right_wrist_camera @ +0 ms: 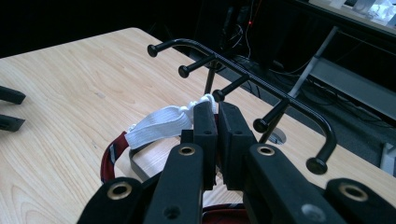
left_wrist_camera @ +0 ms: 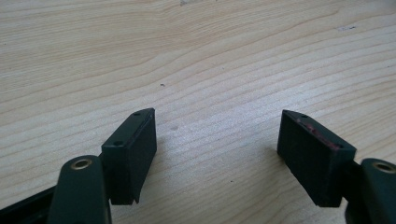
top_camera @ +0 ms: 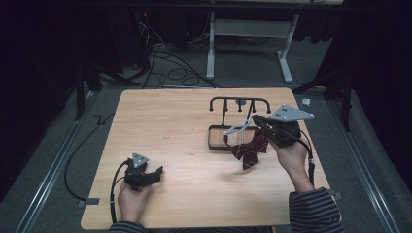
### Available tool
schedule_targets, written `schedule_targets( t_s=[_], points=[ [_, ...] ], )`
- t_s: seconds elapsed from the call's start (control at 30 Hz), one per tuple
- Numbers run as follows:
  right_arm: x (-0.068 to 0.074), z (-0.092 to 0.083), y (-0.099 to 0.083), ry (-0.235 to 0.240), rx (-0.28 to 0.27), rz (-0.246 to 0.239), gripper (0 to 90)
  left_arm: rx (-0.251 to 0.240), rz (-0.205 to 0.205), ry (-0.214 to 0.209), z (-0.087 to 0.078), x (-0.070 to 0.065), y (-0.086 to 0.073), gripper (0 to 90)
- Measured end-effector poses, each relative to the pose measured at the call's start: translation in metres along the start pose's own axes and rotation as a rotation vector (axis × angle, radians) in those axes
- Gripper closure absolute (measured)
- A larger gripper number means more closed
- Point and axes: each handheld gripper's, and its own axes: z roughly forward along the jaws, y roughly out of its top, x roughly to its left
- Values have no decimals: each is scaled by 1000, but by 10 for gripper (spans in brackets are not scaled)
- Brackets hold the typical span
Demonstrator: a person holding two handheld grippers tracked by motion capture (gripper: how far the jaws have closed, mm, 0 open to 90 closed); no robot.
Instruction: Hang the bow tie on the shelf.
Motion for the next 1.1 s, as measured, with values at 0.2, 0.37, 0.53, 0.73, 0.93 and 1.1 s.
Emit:
schedule_targets(
  t_s=[0.2,0.37,0.53,0.73,0.93,1.1],
  points=[
    [1,8,3,6,5,-2,885,0,0,0,0,0,0,289],
    [-1,14,6,4,11,5,885,0,0,0,0,0,0,289],
    [-1,21,11,10,14,-2,885,0,0,0,0,0,0,289],
    [-2,27,17,9,15,-3,885,0,-1,-1,0,0,0,288],
    [-3,34,19,7,30,-1,885,0,-2,-1,0,0,0,288],
    [-5,41,22,4,41,-2,885,-2,-4,-1,0,1,0,288]
  ],
)
